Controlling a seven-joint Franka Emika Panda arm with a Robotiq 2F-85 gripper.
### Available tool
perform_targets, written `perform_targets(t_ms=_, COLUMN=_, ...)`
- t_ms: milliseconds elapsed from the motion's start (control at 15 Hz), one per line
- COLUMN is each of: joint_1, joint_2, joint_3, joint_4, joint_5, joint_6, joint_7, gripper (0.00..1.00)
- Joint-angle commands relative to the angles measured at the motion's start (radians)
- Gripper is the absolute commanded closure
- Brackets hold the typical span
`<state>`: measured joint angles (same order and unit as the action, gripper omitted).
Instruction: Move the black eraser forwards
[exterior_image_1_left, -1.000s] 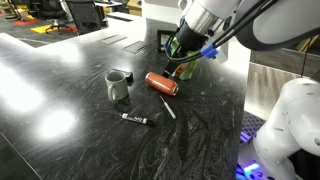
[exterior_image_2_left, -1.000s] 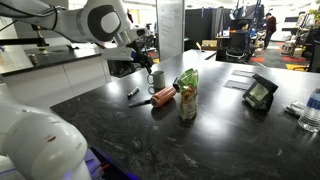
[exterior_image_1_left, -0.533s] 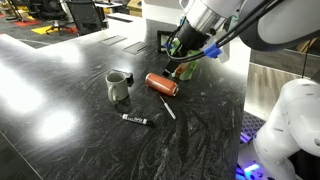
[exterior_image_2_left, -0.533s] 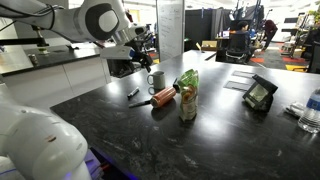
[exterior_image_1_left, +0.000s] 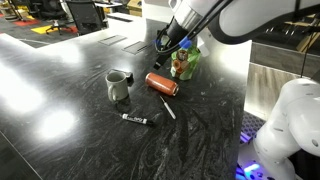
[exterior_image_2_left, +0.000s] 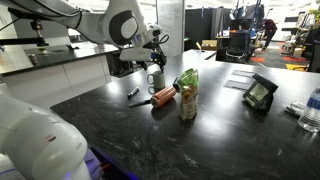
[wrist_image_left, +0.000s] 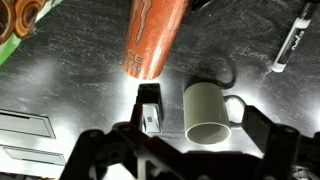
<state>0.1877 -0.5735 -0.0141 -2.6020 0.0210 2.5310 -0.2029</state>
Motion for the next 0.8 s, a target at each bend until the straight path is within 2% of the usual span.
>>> perform_targets(t_ms=0, joint_1=0.014, joint_2=0.204, joint_3=-0.023, joint_4=0.121, joint_5=0.022, joint_6=0.059, joint_7=-0.058, gripper=0.0)
perform_targets(t_ms=400, joint_1=-0.011, joint_2=0.398, joint_3=-0.009, joint_4=0.236, joint_5=0.03, joint_6=0.13, joint_7=-0.073, gripper=0.0)
perform_targets(t_ms=733, joint_1=-0.005, joint_2=0.491, joint_3=-0.014, joint_4=0.302, joint_5=0.129, joint_6=0.165, joint_7=-0.206, gripper=0.0)
